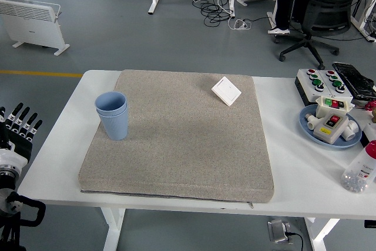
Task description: Push cup pick cup insert cup
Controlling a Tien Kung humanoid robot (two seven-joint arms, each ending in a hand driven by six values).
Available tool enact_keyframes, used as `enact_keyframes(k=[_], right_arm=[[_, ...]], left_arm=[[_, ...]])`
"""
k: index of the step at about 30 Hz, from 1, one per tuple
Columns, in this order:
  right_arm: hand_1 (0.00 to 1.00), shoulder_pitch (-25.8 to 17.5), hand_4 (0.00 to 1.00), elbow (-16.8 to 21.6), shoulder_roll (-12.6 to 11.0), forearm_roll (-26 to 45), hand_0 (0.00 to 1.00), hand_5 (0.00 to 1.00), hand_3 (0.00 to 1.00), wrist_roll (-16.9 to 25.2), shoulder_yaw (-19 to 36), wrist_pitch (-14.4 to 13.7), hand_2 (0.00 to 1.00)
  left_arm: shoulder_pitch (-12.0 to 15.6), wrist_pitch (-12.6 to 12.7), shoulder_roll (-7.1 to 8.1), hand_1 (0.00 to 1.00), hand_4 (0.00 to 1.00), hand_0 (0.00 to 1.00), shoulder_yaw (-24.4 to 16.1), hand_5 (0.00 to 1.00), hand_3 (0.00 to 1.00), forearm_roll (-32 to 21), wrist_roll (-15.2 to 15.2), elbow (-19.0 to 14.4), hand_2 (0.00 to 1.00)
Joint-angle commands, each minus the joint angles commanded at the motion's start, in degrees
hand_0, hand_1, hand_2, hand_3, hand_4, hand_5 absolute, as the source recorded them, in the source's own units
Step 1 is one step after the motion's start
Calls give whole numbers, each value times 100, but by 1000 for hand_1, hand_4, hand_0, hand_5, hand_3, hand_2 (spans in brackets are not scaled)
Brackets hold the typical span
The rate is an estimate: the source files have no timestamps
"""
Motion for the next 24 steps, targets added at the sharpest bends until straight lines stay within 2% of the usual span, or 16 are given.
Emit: enact_keyframes(k=[24], right_arm=[[710, 45, 141, 0, 8, -9, 781, 473, 581, -58, -3, -2, 771]], left_arm=[[-40, -7, 0, 839, 563, 809, -31, 998, 821, -13, -43, 6, 893]])
